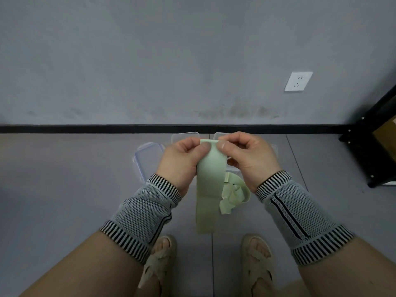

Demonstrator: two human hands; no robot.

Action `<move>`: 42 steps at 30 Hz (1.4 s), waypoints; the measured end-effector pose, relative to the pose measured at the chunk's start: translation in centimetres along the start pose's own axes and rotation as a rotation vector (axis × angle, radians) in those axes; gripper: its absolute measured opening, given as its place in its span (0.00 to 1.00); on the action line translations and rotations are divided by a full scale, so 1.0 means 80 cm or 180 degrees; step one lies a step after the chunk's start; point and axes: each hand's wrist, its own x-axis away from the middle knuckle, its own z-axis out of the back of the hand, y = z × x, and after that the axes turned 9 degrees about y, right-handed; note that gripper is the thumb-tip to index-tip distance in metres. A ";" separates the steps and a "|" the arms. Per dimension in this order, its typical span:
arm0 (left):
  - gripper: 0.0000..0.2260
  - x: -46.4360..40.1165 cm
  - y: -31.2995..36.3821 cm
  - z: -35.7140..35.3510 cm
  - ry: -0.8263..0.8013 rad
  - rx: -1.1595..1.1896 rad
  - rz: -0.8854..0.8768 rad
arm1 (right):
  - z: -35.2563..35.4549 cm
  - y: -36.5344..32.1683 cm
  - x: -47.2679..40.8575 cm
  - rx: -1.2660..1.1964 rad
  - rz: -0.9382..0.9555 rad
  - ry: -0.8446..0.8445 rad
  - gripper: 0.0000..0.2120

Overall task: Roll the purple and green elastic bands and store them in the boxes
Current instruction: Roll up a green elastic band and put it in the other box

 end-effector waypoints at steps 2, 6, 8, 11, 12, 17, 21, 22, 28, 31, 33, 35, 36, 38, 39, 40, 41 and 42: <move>0.07 -0.003 -0.002 0.000 -0.0001 -0.0045 0.0014 | -0.004 0.003 -0.003 -0.0077 -0.0039 -0.0058 0.08; 0.06 -0.012 -0.007 -0.003 0.0029 -0.0029 -0.0027 | -0.007 0.006 -0.010 -0.0211 -0.0114 -0.0018 0.10; 0.06 -0.014 -0.011 -0.006 0.0008 0.0059 -0.0017 | -0.007 0.008 -0.012 -0.0306 -0.0146 0.0039 0.11; 0.06 -0.016 -0.012 -0.010 -0.0031 0.0145 -0.0027 | -0.008 0.010 -0.014 -0.0466 -0.0192 0.0123 0.09; 0.05 -0.017 -0.012 -0.010 -0.0048 0.0154 -0.0048 | -0.009 0.010 -0.015 -0.0514 -0.0181 0.0154 0.09; 0.07 -0.021 -0.012 -0.009 0.0012 -0.0070 -0.0265 | -0.016 0.010 -0.017 -0.0608 -0.0197 0.0272 0.09; 0.05 -0.023 -0.008 -0.001 -0.0015 -0.0157 -0.0264 | -0.014 0.007 -0.019 -0.0592 -0.0311 0.0035 0.07; 0.04 -0.024 -0.008 0.000 -0.0031 -0.0185 -0.0250 | -0.013 0.007 -0.020 -0.0564 -0.0320 -0.0008 0.06; 0.05 -0.024 -0.009 0.007 -0.0148 -0.0431 -0.0124 | -0.009 0.011 -0.021 -0.0106 -0.0080 -0.0014 0.08; 0.06 -0.023 -0.007 0.008 -0.0176 -0.0478 -0.0086 | -0.006 0.009 -0.020 0.0050 -0.0016 -0.0077 0.09; 0.06 -0.023 -0.007 0.009 -0.0164 -0.0506 -0.0059 | -0.005 0.007 -0.019 0.0096 -0.0025 -0.0172 0.09; 0.07 -0.024 -0.007 0.010 -0.0163 -0.0530 -0.0018 | -0.005 0.006 -0.019 0.0141 -0.0064 -0.0258 0.08; 0.06 -0.024 -0.008 0.011 -0.0175 -0.0524 -0.0010 | -0.005 0.006 -0.019 0.0172 -0.0082 -0.0285 0.08; 0.08 -0.023 -0.006 0.010 -0.0204 -0.0528 -0.0017 | -0.005 0.006 -0.020 0.0210 -0.0115 -0.0302 0.08; 0.11 -0.023 -0.006 0.010 -0.0219 -0.0555 -0.0020 | -0.005 0.006 -0.020 0.0216 -0.0129 -0.0306 0.08; 0.13 -0.023 -0.007 0.010 -0.0234 -0.0588 -0.0026 | -0.006 0.006 -0.020 0.0218 -0.0139 -0.0307 0.08; 0.12 -0.023 -0.007 0.010 -0.0247 -0.0620 -0.0049 | -0.006 0.006 -0.019 0.0228 -0.0139 -0.0303 0.07; 0.10 -0.024 -0.008 0.009 -0.0250 -0.0660 -0.0076 | -0.006 0.006 -0.019 0.0242 -0.0130 -0.0289 0.07</move>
